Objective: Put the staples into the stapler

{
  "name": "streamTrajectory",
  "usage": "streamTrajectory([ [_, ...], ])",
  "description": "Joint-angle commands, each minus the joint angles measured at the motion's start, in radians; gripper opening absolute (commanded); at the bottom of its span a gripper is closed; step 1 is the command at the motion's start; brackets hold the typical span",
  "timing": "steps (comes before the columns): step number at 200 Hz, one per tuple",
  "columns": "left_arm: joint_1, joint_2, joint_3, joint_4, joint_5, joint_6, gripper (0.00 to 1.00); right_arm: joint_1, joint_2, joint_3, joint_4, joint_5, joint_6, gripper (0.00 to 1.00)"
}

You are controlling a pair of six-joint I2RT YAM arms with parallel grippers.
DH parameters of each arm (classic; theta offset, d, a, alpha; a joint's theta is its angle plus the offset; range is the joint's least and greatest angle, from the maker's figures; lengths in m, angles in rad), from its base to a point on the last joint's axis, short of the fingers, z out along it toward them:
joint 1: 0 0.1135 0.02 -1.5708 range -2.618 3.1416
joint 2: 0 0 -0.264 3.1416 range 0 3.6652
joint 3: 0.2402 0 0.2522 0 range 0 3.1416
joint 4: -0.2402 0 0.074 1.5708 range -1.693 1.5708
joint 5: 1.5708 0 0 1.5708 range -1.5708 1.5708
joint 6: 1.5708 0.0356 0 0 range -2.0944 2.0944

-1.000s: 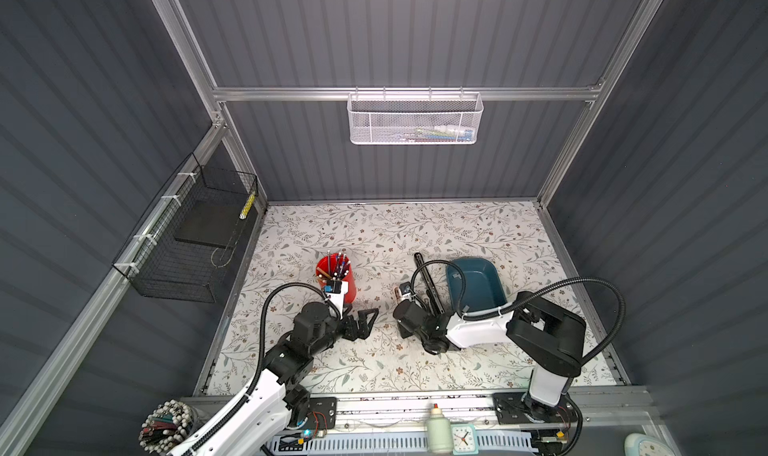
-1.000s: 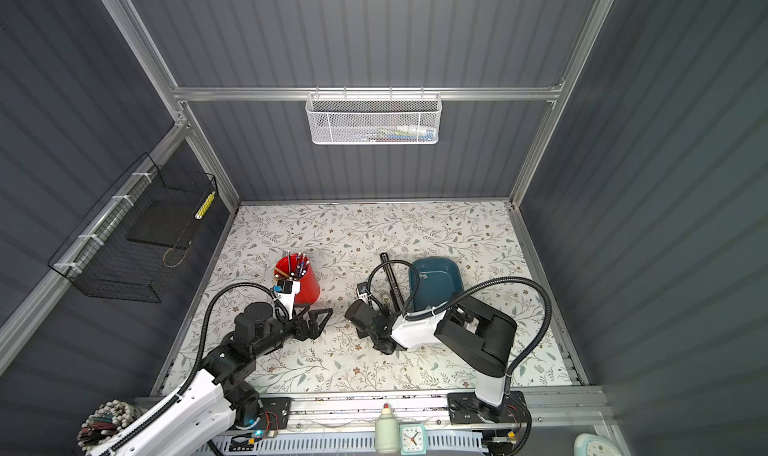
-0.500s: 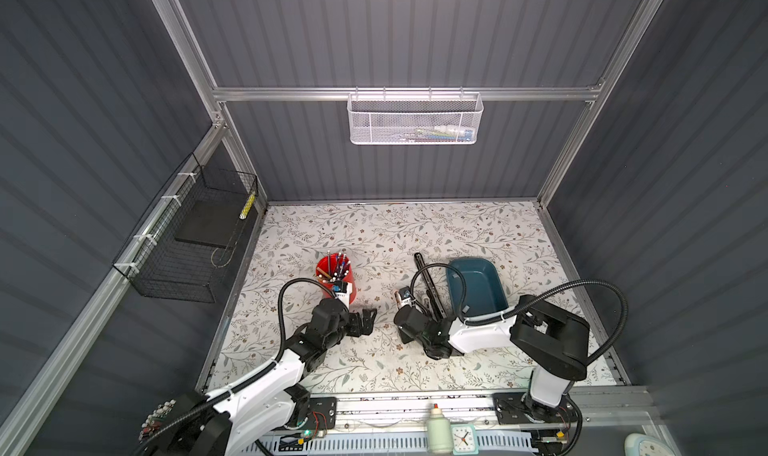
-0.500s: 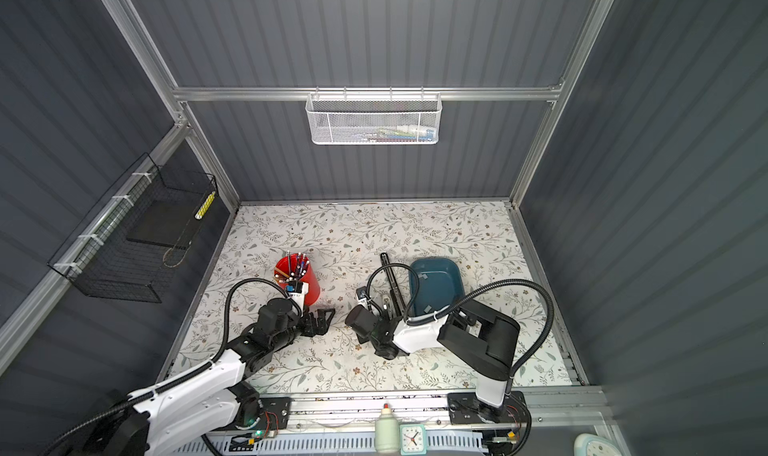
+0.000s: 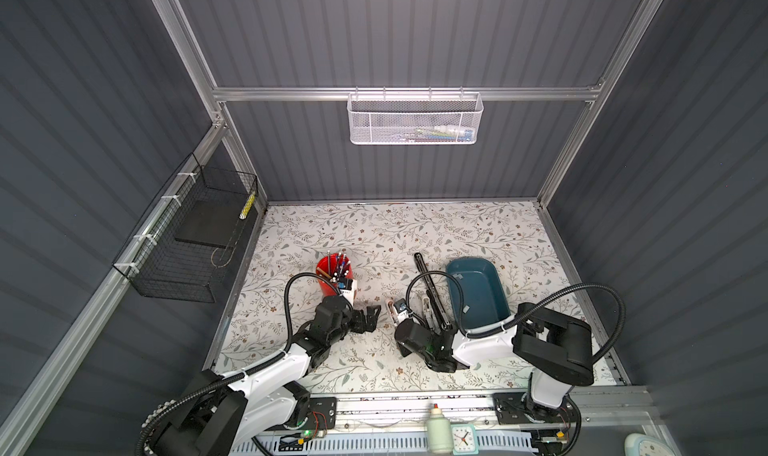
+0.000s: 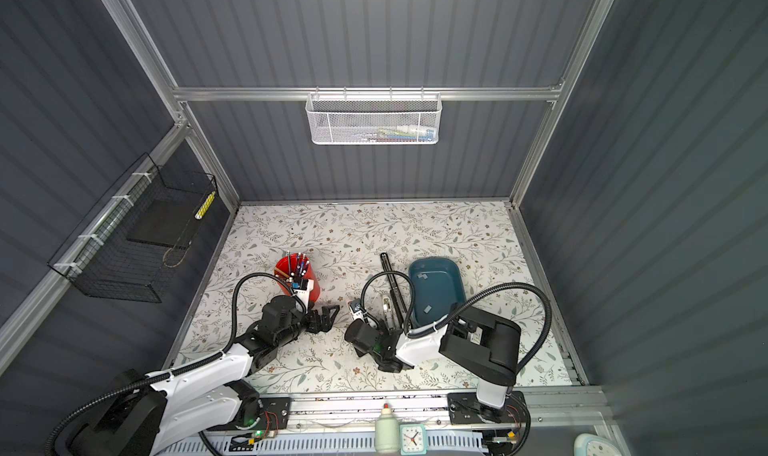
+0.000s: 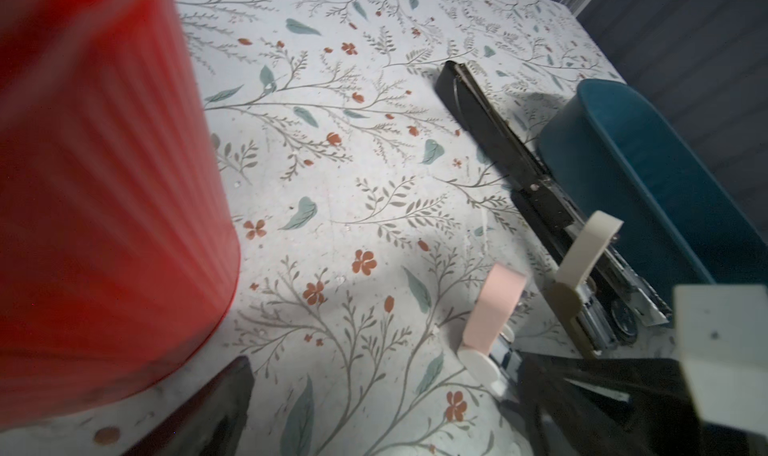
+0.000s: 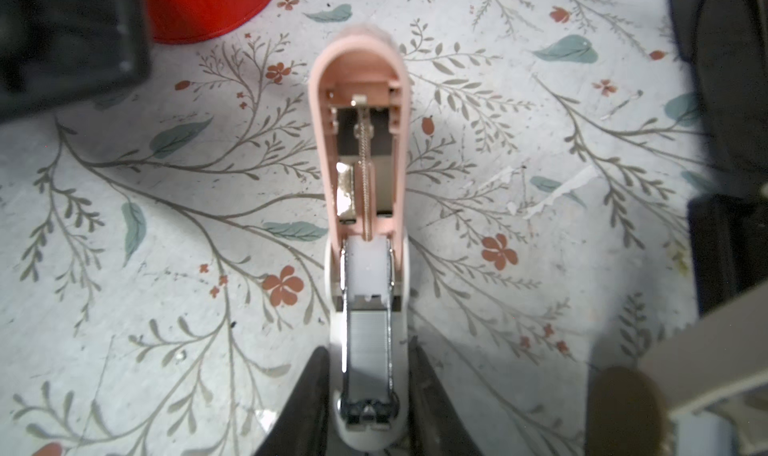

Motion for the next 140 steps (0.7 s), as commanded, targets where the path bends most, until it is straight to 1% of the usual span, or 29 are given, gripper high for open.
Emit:
streamTrajectory([
  [1,-0.002,0.022,-0.019,0.099,0.094,0.033,0.96,0.055,0.033,-0.032,-0.007,-0.134,-0.034,0.21],
  [26,-0.002,0.094,-0.017,0.168,0.145,0.038,0.91,0.07,0.034,-0.041,0.037,-0.146,-0.045,0.21],
  [54,-0.003,0.168,-0.015,0.247,0.222,0.044,0.74,0.07,0.053,-0.023,0.033,-0.13,-0.039,0.21],
  [80,-0.004,0.193,-0.016,0.284,0.274,0.058,0.57,0.069,0.063,-0.019,0.038,-0.116,-0.024,0.2],
  [83,-0.004,0.195,-0.016,0.285,0.276,0.063,0.56,0.068,0.064,-0.019,0.037,-0.112,-0.021,0.2],
  [88,-0.004,0.197,-0.016,0.287,0.313,0.067,0.54,0.067,0.065,-0.018,0.036,-0.107,-0.017,0.2],
  [101,-0.004,0.2,-0.017,0.286,0.346,0.08,0.49,0.064,0.062,-0.016,0.032,-0.095,-0.004,0.2],
  [122,-0.004,0.208,-0.017,0.296,0.422,0.105,0.44,0.055,0.053,-0.017,0.035,-0.078,0.018,0.2],
  [140,-0.004,0.229,-0.016,0.31,0.475,0.119,0.43,0.047,0.045,-0.017,0.039,-0.065,0.032,0.2],
])
